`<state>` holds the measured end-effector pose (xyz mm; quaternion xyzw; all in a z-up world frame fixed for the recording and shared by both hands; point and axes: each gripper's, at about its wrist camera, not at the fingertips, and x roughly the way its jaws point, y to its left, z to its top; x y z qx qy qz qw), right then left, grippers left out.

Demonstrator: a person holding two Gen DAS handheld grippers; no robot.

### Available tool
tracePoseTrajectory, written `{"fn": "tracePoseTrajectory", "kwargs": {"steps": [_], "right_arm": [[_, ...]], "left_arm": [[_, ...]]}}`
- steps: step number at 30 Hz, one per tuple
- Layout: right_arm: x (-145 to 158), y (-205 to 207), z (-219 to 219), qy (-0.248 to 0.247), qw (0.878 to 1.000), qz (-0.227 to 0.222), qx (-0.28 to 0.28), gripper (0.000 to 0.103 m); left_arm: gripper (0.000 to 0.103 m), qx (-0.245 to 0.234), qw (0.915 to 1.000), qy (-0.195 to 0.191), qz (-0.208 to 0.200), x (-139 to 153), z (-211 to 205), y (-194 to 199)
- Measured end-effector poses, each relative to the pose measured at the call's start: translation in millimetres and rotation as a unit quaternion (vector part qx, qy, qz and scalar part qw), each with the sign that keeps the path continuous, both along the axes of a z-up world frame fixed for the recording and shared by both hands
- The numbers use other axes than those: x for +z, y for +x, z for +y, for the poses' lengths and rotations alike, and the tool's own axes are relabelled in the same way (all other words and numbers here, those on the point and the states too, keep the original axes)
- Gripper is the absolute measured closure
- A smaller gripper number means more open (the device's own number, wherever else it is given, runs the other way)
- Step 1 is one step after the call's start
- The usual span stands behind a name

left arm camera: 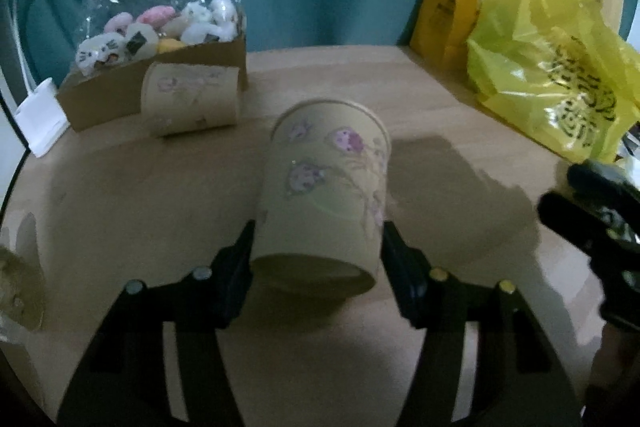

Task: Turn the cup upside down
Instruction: 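Lift the paper cup with the left gripper toward the right gripper, then close the right gripper on the cup while the left gripper opens and withdraws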

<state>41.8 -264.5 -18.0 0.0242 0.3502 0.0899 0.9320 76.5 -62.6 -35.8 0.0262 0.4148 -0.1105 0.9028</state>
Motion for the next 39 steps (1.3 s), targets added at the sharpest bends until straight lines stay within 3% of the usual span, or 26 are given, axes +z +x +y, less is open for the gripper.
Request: {"fn": "tracePoseTrajectory", "kwargs": {"steps": [17, 39], "right_arm": [[6.1, -60.7, 9.1, -0.005, 1.000, -0.017, -0.002, 0.024], [-12.1, -94.8, 2.7, -0.011, 1.000, -0.018, -0.011, 0.024]], "left_arm": [[0.043, -0.036, 0.9993, -0.006, -0.004, 4.6, -12.1, -95.7], [0.042, -0.044, 0.9988, -0.021, -0.001, -15.7, -22.5, -128.9]]}}
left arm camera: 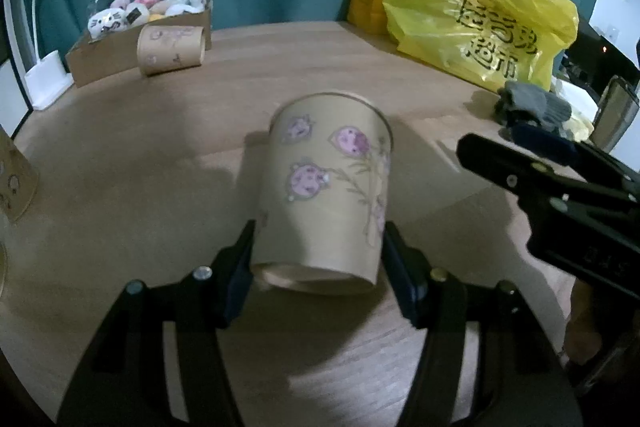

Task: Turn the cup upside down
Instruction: 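Close the right gripper on the cup while the left gripper opens and withdraws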

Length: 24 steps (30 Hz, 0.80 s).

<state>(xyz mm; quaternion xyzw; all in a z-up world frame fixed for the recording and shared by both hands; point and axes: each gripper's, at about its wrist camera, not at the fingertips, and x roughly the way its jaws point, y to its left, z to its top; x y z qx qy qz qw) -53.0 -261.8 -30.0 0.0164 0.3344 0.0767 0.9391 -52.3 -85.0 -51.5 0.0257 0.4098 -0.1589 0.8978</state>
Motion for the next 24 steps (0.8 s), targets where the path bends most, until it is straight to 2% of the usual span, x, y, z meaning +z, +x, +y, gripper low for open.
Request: {"fn": "tracePoseTrajectory", "kwargs": {"steps": [6, 7, 9, 15, 24], "right_arm": [[4.7, -5.6, 2.9, -0.003, 1.000, -0.004, 0.001, 0.024], [7.1, -7.0, 3.4, -0.003, 1.000, -0.007, 0.000, 0.024], [10.4, -8.5, 4.5, -0.002, 1.000, -0.010, -0.001, 0.024], [17.9, -16.4, 15.1, -0.007, 1.000, -0.014, 0.004, 0.024], [14.6, -29.9, 49.1, 0.002, 1.000, 0.006, 0.022, 0.024]], "left_arm": [[0.039, 0.004, 0.9999, -0.006, 0.007, 8.8, 6.4, -5.4], [0.029, 0.005, 1.0000, -0.006, 0.005, 11.3, 7.3, -7.2], [0.016, 0.007, 0.9999, -0.008, -0.004, 18.7, 11.4, -12.6], [0.015, 0.012, 0.9995, -0.013, -0.025, 39.2, 31.2, -30.9], [0.015, 0.050, 0.9975, -0.013, -0.049, 47.5, 90.8, -53.6]]}}
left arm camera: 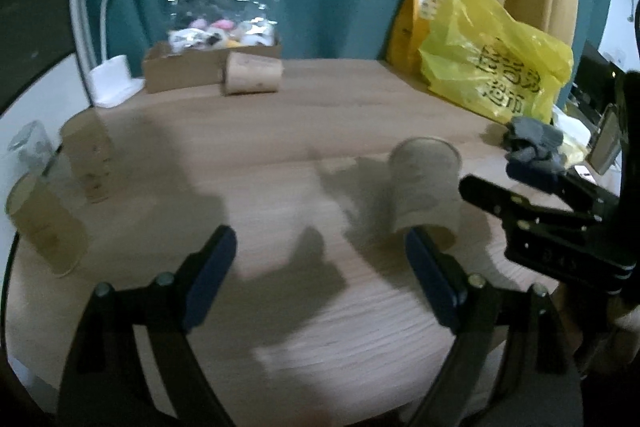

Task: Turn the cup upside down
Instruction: 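Close the right gripper on the cup while the left gripper opens and withdraws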

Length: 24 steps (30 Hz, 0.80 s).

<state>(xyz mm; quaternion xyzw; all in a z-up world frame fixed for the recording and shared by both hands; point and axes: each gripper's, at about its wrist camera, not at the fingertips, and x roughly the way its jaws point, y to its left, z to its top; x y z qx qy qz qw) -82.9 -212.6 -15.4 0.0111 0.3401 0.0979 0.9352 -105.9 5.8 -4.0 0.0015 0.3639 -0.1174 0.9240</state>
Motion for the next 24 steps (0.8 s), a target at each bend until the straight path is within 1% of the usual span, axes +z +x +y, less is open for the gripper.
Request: {"fn": "tracePoseTrajectory", "kwargs": {"steps": [3, 4, 5, 8, 13, 16, 24], "right_arm": [[-3.9, -3.5, 11.7, 0.023, 1.000, 0.011, -0.008, 0.022], [-5.9, -3.9, 16.1, 0.032, 0.999, 0.014, -0.012, 0.017], [-7.9, -4.4, 20.2, 0.040, 0.999, 0.016, -0.018, 0.016], [-15.2, -3.2, 30.8, 0.054, 0.997, 0.024, -0.039, 0.016], [-29.0, 6.5, 46.2, 0.083, 0.993, 0.052, -0.072, 0.015], [-28.4, 11.5, 60.0, 0.075, 0.993, 0.053, -0.074, 0.012], [-40.7, 30.1, 74.4, 0.038, 0.992, 0.071, -0.100, 0.014]], "left_arm": [[0.015, 0.006, 0.9999, -0.007, 0.004, -3.8, 17.5, -0.8], [0.015, 0.007, 0.9999, -0.008, 0.004, -5.6, 22.3, -0.8], [0.015, 0.008, 0.9999, -0.008, 0.004, -7.3, 27.7, -0.8], [0.015, 0.009, 0.9999, -0.007, 0.006, -11.6, 38.2, -0.1], [0.015, 0.010, 0.9999, -0.008, 0.003, -14.8, 50.6, 4.2], [0.015, 0.010, 0.9999, -0.011, 0.005, -16.0, 56.4, 7.0], [0.015, 0.025, 0.9995, -0.015, 0.010, -24.5, 77.3, 21.0]]}}
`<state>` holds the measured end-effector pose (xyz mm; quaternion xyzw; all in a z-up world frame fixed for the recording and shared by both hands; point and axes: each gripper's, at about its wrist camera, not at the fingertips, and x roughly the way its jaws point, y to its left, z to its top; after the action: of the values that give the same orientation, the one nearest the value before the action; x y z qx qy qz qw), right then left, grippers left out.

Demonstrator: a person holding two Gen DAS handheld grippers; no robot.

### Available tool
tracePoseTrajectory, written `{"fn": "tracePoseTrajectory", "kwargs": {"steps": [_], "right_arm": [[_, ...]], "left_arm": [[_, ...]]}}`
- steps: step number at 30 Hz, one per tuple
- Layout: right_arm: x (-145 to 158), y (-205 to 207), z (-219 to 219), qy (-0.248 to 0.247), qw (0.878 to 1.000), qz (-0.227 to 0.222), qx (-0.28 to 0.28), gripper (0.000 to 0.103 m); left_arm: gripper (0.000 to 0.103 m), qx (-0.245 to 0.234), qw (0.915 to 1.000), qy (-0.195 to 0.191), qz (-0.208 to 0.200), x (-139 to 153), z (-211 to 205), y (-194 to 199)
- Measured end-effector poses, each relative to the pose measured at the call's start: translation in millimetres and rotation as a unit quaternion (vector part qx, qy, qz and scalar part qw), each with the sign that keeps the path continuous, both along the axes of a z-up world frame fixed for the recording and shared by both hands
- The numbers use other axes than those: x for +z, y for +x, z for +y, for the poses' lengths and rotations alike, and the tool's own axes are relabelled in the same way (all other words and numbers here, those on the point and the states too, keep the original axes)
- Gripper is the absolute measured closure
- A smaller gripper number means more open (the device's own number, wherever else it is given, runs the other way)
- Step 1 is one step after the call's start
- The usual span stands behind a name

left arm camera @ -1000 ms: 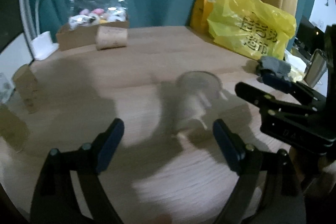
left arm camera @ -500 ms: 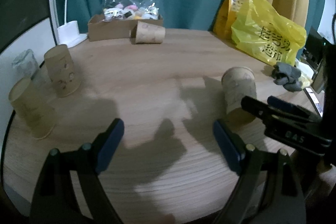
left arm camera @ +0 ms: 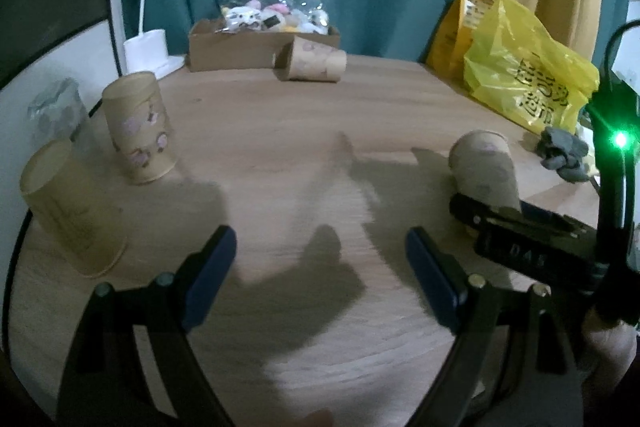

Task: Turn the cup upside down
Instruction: 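Close the right gripper on the cup while the left gripper opens and withdraws, then hold the cup upright in the right gripper and lift it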

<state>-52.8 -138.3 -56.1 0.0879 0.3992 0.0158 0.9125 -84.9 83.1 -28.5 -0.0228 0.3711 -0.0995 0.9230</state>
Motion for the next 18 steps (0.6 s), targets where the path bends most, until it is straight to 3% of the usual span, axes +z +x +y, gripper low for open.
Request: {"fn": "tracePoseTrajectory", "kwargs": {"steps": [2, 8, 18], "right_arm": [[-3.3, 0.9, 1.7, -0.007, 1.000, 0.007, 0.000, 0.026], [-6.6, -6.4, 2.2, -0.023, 1.000, -0.001, 0.007, 0.037], [5.1, -18.1, -6.0, -0.018, 0.999, -0.007, 0.027, 0.037]], "left_arm": [[0.015, 0.003, 1.0000, -0.006, 0.003, -2.8, 2.7, 2.5], [0.015, -0.004, 0.9999, -0.009, 0.005, -8.0, -1.0, 1.2], [0.015, -0.017, 0.9998, -0.010, -0.004, -2.2, -12.6, -1.3]]}}
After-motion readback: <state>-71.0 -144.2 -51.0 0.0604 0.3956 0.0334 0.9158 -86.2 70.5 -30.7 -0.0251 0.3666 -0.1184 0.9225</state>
